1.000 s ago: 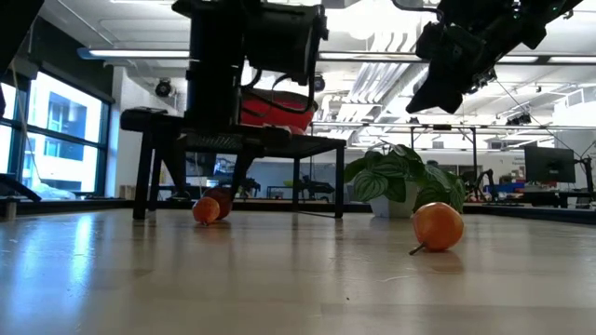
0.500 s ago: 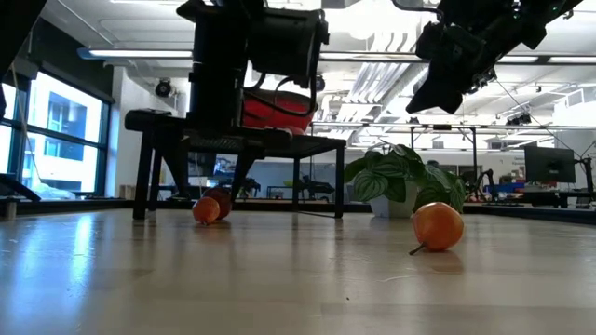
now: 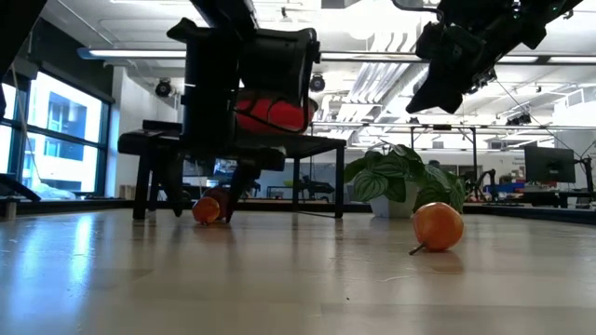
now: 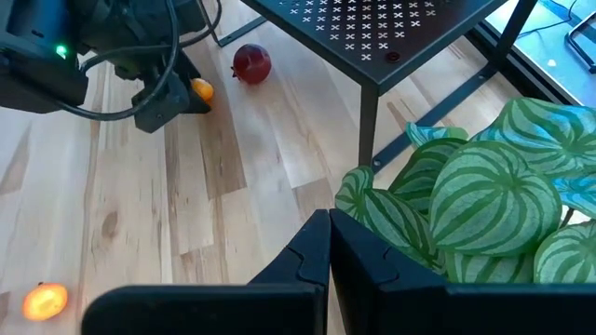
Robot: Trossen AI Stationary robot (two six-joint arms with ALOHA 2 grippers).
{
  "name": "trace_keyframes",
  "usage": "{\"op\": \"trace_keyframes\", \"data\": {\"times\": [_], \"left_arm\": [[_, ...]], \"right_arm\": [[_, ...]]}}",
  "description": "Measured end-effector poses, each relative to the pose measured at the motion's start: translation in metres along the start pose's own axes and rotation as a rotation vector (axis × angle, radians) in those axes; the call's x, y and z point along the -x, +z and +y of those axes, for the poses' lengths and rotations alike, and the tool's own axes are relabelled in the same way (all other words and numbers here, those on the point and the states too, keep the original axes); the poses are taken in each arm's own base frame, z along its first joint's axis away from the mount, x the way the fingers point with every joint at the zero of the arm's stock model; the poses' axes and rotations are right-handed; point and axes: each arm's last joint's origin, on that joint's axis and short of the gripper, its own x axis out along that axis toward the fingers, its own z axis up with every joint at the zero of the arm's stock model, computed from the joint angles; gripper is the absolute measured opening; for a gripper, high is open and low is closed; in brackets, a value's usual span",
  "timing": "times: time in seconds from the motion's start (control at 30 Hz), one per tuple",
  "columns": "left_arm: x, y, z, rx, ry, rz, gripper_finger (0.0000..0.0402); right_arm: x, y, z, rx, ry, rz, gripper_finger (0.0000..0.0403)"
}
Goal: Pick & Place Fruit
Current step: Put the orange pear into the red basket on the shelf
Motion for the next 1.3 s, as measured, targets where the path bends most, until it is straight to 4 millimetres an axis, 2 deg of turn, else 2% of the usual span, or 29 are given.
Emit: {"op": "trace_keyframes", "data": {"times": [0.23,1.3], "left_arm": [[0.0000,0.0012,-0.0010,0.002,-0.017,-0.046,0.0282],[-0.0001,0.0003,-0.0038,0.007,-0.044,-0.030,0.0282]], "right_arm": [[0.0000,0.0000,0.0000,0.000,0.000,0.000,0.0002],[0.0000,0.0000,0.0000,-0.001,0.000,0.000,0.0002]]}}
